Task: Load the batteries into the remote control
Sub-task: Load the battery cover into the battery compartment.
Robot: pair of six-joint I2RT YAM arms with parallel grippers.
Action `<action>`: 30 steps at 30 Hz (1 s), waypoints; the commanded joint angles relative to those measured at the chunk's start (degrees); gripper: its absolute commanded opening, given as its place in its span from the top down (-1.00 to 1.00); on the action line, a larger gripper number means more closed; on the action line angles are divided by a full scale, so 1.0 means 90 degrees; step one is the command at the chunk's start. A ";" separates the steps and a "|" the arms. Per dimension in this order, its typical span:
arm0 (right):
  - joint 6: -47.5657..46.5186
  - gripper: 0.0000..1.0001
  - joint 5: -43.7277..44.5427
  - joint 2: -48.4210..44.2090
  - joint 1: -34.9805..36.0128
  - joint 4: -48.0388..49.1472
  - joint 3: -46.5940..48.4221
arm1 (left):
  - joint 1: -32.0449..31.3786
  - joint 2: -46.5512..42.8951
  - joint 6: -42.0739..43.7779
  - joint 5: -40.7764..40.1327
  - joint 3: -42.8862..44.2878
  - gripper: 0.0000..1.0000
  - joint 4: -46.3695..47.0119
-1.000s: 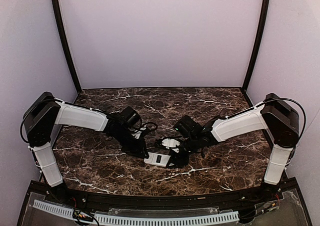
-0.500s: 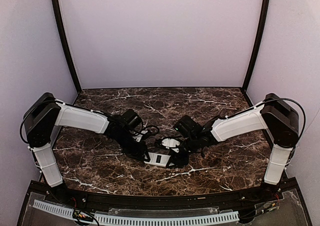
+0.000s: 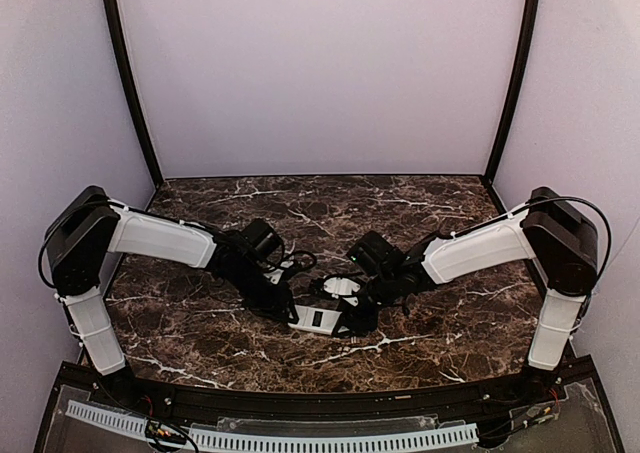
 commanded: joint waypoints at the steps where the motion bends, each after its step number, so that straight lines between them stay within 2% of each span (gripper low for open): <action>1: -0.0001 0.12 -0.0174 0.0159 0.0031 -0.0149 -0.0050 | -0.0108 0.0179 0.0041 -0.0649 -0.0105 0.52 -0.0495; 17: -0.0070 0.39 -0.0196 0.0203 0.0041 -0.0201 -0.0028 | -0.0111 -0.0118 0.0096 -0.1445 0.0013 0.39 -0.0780; 22: -0.0076 0.46 -0.0211 0.0208 0.0039 -0.0236 -0.0012 | -0.0124 -0.0102 0.0168 -0.1403 0.0015 0.52 -0.0712; 26: -0.0074 0.52 -0.0229 0.0235 0.0033 -0.0236 0.0013 | -0.0223 -0.0034 0.0192 -0.1271 0.0016 0.75 -0.0634; 30: -0.0079 0.55 -0.0240 0.0246 0.0034 -0.0236 0.0016 | -0.0288 0.0049 0.0172 -0.1059 -0.0018 0.84 -0.0552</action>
